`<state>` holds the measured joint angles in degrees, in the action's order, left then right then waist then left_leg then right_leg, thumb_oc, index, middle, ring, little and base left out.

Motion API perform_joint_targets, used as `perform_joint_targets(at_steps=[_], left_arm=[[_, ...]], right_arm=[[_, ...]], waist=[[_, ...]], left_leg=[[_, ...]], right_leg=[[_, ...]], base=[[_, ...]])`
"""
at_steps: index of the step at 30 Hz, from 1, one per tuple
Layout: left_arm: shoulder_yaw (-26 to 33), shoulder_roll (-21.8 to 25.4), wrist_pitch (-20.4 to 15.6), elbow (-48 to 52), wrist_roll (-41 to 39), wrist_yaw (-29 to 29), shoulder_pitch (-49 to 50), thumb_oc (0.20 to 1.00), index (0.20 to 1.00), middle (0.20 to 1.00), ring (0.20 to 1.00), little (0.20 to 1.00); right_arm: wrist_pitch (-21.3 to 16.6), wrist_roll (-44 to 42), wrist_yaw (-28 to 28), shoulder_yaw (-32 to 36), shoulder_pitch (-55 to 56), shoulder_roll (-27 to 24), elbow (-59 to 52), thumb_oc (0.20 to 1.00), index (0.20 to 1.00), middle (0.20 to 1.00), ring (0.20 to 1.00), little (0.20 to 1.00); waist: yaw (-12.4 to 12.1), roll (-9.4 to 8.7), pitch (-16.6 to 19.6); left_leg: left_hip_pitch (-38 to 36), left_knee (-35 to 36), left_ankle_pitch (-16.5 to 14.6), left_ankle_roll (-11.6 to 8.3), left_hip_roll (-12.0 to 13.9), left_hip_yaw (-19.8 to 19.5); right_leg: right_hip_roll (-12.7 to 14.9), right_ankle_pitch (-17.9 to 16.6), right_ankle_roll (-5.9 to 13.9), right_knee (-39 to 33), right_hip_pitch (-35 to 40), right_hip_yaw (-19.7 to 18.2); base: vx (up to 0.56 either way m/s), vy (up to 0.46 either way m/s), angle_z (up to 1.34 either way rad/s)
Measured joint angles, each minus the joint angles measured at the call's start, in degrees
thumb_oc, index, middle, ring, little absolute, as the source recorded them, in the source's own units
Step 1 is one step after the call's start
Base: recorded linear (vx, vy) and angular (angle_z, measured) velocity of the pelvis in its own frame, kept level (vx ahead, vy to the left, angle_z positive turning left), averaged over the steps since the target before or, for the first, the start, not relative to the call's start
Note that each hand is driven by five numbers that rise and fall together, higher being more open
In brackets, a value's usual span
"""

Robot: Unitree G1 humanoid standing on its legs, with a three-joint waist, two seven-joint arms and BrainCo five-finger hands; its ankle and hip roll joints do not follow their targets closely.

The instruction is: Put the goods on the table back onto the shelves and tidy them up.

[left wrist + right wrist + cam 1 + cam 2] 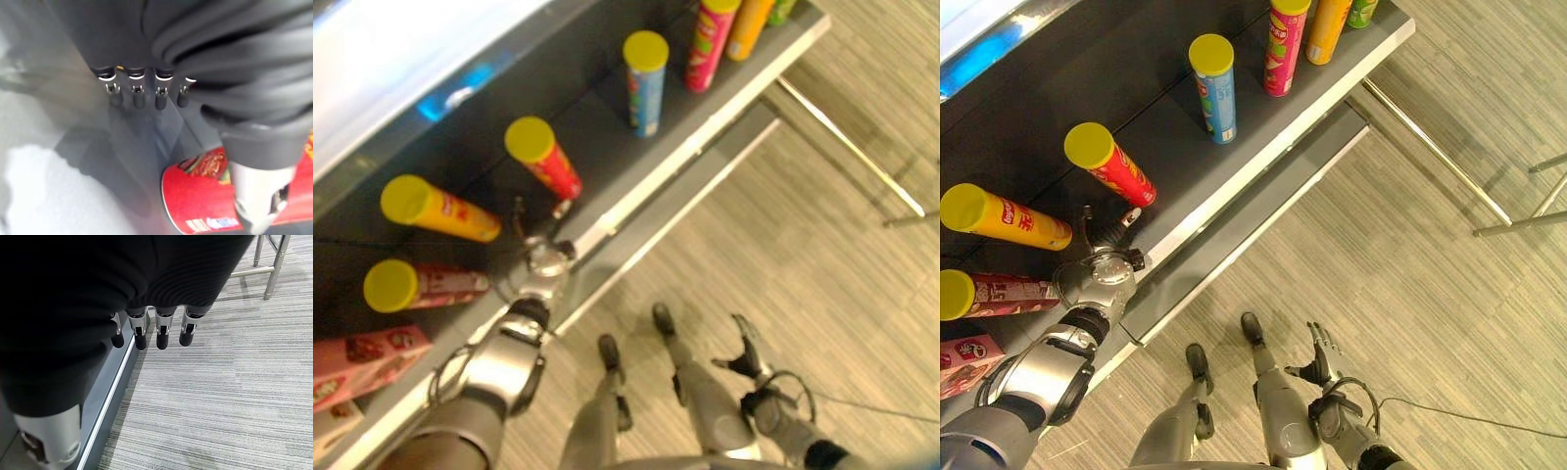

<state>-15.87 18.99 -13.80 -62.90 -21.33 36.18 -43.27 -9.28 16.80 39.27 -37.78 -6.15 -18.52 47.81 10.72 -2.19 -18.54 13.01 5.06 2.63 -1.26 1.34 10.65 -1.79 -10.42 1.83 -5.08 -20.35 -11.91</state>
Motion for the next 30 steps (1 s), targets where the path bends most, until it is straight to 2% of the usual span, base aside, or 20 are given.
perform_joint_targets(at_steps=[16, 30], left_arm=[[-0.05, 1.38, 1.04, -0.19, 3.96, 0.29, 0.15, 1.0, 1.0, 1.0, 1.0, 1.0], [-4.0, 2.21, 1.43, -0.08, 7.16, 0.16, -0.21, 1.0, 1.0, 1.0, 1.0, 1.0]], right_arm=[[-0.09, 0.0, 0.12, -0.01, 0.0, -0.01, -0.04, 1.0, 1.0, 1.0, 1.0, 1.0], [-0.66, 0.01, 0.15, 0.01, 0.0, -0.07, -0.07, 1.0, 1.0, 1.0, 1.0, 1.0]], waist=[[0.01, -0.06, -0.01], [0.08, -0.05, -0.01]], left_leg=[[0.21, 0.01, -0.02, -0.03, 0.52, 1.01], [0.74, 0.0, 0.06, -0.14, 0.63, 0.84]], right_leg=[[-0.55, -0.18, -0.05, 0.0, -0.51, -0.56], [-0.63, -0.26, -0.13, 0.0, -1.02, -0.32]], base=[[0.0, -0.003, -0.01], [0.0, 0.0, 0.0]])
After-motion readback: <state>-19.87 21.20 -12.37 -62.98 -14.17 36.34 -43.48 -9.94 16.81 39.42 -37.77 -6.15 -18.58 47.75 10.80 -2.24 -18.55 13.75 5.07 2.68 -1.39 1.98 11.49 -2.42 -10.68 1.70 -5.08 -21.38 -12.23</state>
